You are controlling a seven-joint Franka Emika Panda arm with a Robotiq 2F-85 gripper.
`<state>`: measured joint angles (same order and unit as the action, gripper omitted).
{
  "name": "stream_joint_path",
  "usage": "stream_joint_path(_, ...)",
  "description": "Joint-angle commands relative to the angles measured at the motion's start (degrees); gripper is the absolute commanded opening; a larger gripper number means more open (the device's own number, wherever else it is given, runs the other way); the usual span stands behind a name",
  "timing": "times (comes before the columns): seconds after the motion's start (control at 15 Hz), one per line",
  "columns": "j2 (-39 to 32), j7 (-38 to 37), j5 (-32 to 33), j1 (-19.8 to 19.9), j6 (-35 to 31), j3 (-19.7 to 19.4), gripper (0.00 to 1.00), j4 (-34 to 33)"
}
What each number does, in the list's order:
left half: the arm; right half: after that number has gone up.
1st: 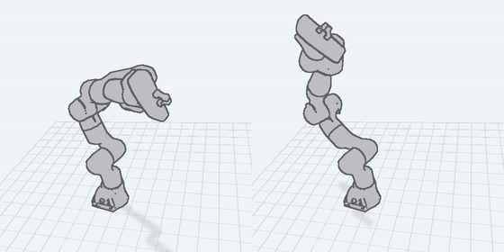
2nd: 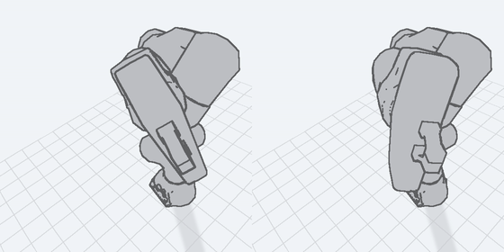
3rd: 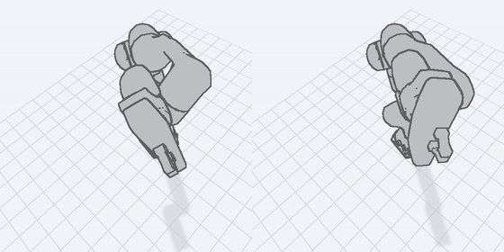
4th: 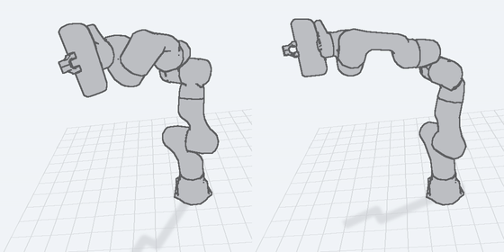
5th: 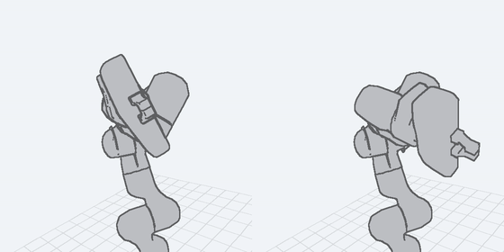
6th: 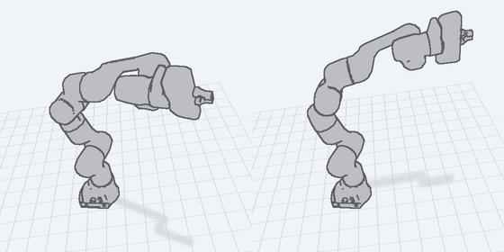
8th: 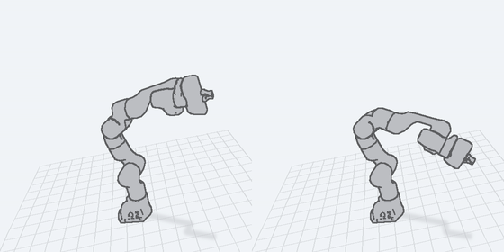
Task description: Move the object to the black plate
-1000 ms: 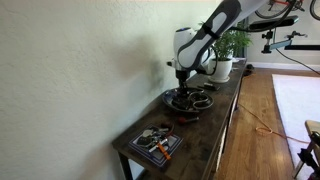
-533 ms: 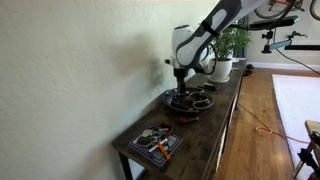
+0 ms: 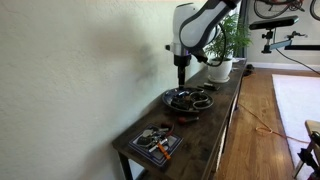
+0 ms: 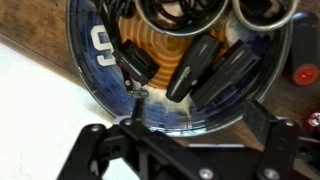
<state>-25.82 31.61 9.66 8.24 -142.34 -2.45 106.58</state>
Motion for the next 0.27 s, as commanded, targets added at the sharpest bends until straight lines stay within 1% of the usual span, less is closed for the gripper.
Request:
stream_joint_path(0.0, 9.3, -4.0, 1.1, -1.4, 1.7, 0.6, 1.0, 9.0)
stream_joint_path(0.07, 10.7, -4.2, 1.3, -1.7, 2.3, 0.8, 1.0, 10.2)
stream_joint_path(0.13, 5.3, -1.9, 0.2, -0.6, 1.4, 1.1, 1.0, 4.6)
stream_joint_path(0.2, 6.7, -2.1, 0.2, -1.0, 1.8, 1.2, 1.0, 5.9)
